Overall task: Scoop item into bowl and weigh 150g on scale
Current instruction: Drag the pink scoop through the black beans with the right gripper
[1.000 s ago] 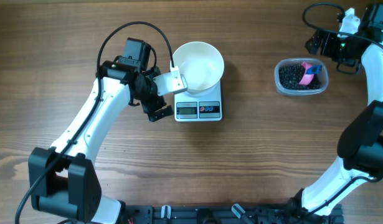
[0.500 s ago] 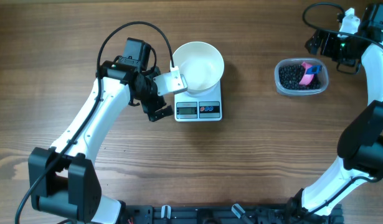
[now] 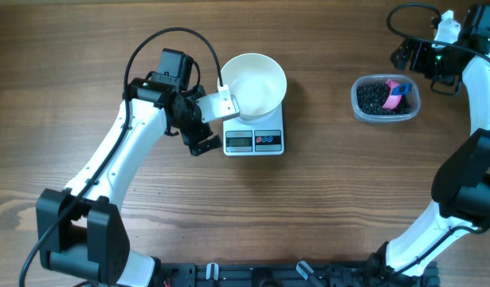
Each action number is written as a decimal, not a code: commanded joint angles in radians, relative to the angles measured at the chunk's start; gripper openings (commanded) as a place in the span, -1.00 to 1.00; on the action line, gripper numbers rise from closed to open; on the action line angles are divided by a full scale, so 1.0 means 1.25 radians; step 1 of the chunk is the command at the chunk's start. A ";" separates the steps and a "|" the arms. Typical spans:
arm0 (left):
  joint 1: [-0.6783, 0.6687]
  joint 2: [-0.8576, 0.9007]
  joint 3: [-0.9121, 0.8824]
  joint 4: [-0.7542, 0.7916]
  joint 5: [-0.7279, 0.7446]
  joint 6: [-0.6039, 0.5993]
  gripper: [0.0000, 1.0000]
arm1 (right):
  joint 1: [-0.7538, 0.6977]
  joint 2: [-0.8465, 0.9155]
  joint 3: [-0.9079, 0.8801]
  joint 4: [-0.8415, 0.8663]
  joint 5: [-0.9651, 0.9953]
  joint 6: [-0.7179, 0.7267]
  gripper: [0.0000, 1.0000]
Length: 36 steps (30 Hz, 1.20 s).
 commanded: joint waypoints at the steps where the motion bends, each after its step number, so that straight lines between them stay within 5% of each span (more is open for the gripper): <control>1: 0.001 0.003 0.004 -0.001 0.022 0.016 1.00 | 0.003 0.019 -0.006 -0.005 -0.002 0.026 0.99; 5: 0.001 0.003 0.004 -0.001 0.022 0.016 1.00 | 0.001 0.010 0.001 -0.045 -0.011 0.054 0.99; 8: 0.001 0.003 0.004 -0.001 0.022 0.016 1.00 | -0.001 -0.022 0.040 -0.090 -0.011 0.069 0.80; 16: 0.001 0.003 0.004 -0.001 0.022 0.016 1.00 | 0.000 -0.074 0.059 -0.242 -0.011 0.068 0.99; 25: 0.001 0.003 0.004 -0.001 0.022 0.016 1.00 | 0.003 -0.073 0.036 -0.366 -0.016 0.087 0.97; 26: 0.001 0.003 0.004 -0.001 0.022 0.016 1.00 | 0.005 -0.073 0.023 -0.354 -0.016 0.089 0.58; 29: 0.001 0.003 0.004 -0.001 0.022 0.016 1.00 | 0.018 -0.073 -0.007 -0.330 -0.009 0.090 -0.04; 36: 0.001 0.003 0.004 -0.001 0.022 0.016 1.00 | 0.060 -0.073 -0.015 -0.241 0.101 0.131 -0.64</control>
